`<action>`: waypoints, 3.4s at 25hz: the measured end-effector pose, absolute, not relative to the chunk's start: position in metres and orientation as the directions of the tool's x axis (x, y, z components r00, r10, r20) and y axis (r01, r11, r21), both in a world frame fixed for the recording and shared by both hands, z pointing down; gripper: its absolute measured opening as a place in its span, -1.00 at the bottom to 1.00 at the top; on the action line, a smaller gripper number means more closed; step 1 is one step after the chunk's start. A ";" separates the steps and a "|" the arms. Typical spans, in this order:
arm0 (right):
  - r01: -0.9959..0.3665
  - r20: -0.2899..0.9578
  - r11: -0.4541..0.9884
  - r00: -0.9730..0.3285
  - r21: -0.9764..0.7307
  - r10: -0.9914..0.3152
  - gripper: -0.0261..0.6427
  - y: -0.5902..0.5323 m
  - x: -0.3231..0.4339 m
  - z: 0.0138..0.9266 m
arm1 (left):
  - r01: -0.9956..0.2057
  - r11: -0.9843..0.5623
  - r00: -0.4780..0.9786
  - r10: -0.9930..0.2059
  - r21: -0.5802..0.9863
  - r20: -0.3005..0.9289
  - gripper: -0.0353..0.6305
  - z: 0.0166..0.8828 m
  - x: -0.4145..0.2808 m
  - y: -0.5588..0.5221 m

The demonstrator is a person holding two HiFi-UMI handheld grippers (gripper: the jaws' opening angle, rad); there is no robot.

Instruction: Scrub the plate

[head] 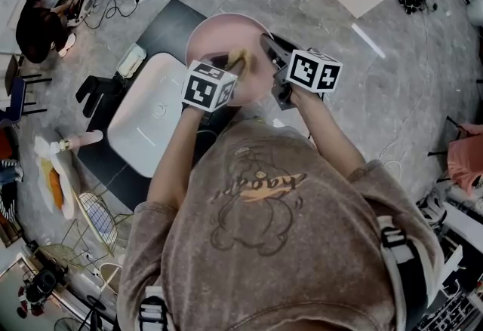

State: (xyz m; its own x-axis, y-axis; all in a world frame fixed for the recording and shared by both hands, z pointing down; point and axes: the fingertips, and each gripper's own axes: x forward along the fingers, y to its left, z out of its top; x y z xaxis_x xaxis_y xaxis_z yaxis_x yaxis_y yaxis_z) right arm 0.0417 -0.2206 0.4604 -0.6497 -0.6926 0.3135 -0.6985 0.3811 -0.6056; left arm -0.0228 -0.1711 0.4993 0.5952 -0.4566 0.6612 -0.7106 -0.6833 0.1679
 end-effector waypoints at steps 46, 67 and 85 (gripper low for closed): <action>-0.716 0.511 0.495 -0.698 -0.492 -0.502 -0.81 -0.299 -0.045 0.583 | -0.911 -0.261 0.392 -0.785 0.319 0.479 -0.65 0.428 -0.177 -0.125; -0.664 0.673 0.738 -0.601 -0.120 -0.431 -0.61 -0.334 -0.052 0.619 | -0.899 -0.242 0.405 -0.778 0.365 0.481 -0.65 0.449 -0.176 -0.148; -0.603 0.407 0.781 -0.763 -0.165 -0.503 -0.66 -0.244 -0.005 0.441 | -0.837 -0.441 0.542 -0.744 0.324 0.391 -0.65 0.424 -0.130 -0.179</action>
